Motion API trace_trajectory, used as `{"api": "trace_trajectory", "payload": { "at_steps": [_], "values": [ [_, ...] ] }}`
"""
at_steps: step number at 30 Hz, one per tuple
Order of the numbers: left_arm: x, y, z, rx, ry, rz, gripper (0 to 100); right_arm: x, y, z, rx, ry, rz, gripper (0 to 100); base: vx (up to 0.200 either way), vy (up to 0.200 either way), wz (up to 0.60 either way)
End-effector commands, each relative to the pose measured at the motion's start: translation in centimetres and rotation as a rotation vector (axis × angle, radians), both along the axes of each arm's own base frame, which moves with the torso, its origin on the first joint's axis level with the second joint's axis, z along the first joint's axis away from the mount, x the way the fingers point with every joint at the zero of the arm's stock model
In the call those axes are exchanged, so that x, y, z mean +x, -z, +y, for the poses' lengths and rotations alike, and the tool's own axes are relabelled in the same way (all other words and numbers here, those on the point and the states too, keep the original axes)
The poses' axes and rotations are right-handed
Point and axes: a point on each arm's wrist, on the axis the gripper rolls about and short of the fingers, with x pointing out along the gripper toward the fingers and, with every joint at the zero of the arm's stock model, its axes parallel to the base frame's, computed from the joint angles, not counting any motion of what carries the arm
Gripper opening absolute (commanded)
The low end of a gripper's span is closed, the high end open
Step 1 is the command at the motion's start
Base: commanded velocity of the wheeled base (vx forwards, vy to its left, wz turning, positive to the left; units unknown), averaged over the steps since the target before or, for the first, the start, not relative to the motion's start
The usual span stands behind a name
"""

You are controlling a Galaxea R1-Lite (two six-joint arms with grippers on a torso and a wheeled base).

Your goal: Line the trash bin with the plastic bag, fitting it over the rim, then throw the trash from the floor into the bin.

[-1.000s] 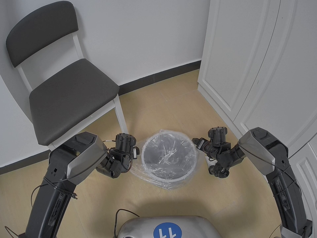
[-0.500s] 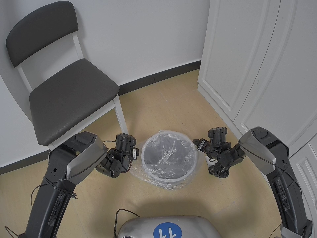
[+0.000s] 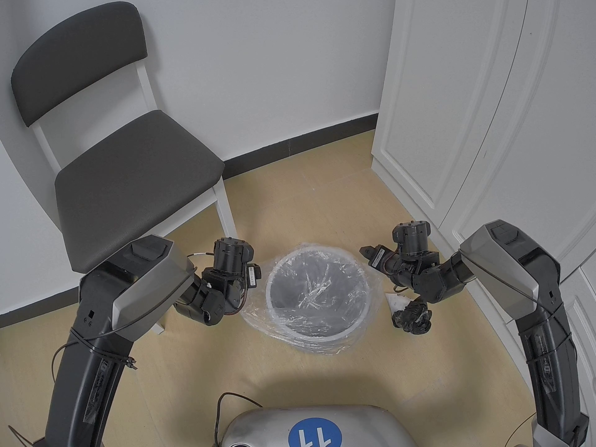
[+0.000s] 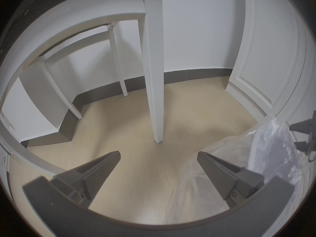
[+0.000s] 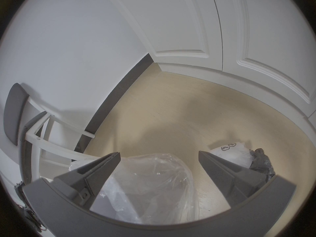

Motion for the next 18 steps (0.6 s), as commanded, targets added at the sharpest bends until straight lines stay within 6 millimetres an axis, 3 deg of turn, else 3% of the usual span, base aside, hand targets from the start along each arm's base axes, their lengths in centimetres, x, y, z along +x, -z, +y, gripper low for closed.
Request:
{"api": "trace_trajectory", "payload": {
  "at_steps": [1, 5, 11, 13, 18],
  "values": [
    [-0.5, -1.6, 0.3, 0.003, 0.003, -0.002, 100, -1.4, -2.6, -0.9, -0.105, -0.042, 0.124, 100, 0.000, 0.000, 0.00],
    [-1.0, -1.3, 0.5, 0.019, 0.013, 0.036, 100, -1.8, -2.7, -2.2, -0.209, -0.068, 0.294, 100, 0.000, 0.000, 0.00],
    [-1.1, -1.0, 0.6, 0.028, 0.012, 0.061, 100, -2.3, -2.0, -3.4, -0.286, -0.100, 0.411, 100, 0.000, 0.000, 0.00],
    [-1.1, -0.9, 0.6, 0.028, 0.012, 0.062, 100, -2.3, -1.4, -3.4, -0.293, -0.104, 0.421, 100, 0.000, 0.000, 0.00],
    [-1.3, -0.8, 0.6, 0.030, 0.014, 0.068, 100, -1.0, 2.2, -2.9, -0.308, -0.106, 0.452, 100, 0.000, 0.000, 0.00]
  ]
}}
